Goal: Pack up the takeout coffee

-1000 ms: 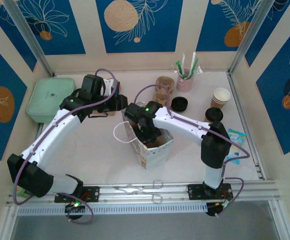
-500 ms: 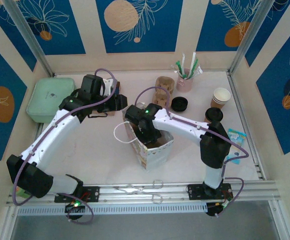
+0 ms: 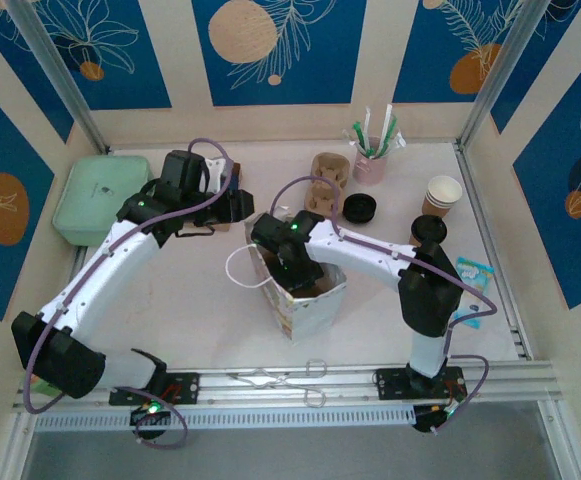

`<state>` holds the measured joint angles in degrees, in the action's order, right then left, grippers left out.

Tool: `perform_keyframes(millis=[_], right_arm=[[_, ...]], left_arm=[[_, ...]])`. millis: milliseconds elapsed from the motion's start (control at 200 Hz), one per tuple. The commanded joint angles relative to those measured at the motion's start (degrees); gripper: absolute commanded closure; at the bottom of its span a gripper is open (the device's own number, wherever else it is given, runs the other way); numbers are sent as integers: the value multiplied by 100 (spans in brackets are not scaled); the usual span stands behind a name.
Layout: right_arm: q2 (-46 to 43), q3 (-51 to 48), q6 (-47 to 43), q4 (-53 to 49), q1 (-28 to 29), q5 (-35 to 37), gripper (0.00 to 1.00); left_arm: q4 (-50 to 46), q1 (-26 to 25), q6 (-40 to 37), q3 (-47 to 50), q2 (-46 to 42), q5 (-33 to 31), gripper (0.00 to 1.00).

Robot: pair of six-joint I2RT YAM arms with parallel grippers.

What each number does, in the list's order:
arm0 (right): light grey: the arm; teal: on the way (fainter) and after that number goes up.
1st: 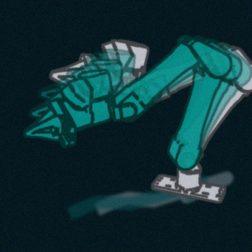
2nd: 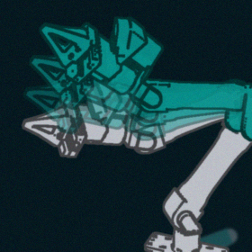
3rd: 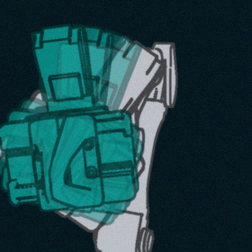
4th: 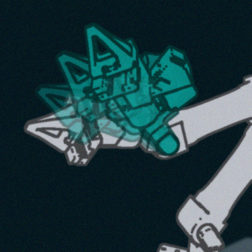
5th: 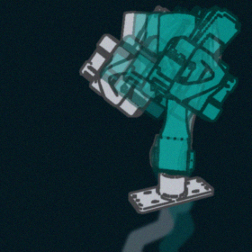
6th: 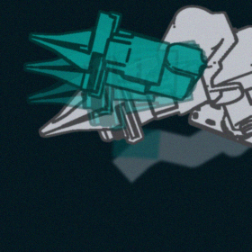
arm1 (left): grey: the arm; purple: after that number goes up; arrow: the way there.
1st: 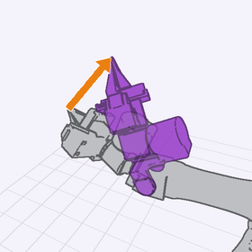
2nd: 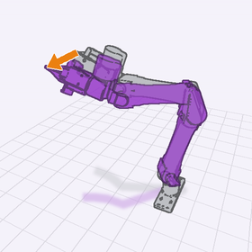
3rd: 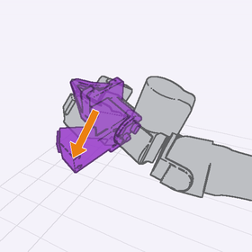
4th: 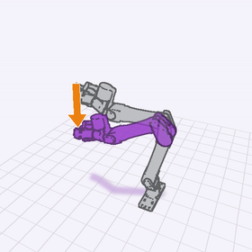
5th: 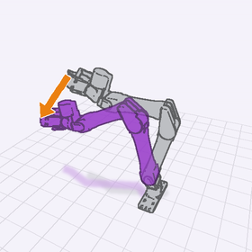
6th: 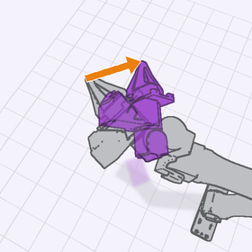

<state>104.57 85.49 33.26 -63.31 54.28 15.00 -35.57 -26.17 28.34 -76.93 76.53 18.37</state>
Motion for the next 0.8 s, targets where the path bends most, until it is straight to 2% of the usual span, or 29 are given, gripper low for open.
perform_keyframes(millis=[0,795], right_arm=[[46,-153,153,23,39,2,82],[-84,-285,91,222,100,253,82]], left_arm=[[-55,-47,-86,55,-154,-41,55],[-403,-125,-502,209,-207,191,48]])
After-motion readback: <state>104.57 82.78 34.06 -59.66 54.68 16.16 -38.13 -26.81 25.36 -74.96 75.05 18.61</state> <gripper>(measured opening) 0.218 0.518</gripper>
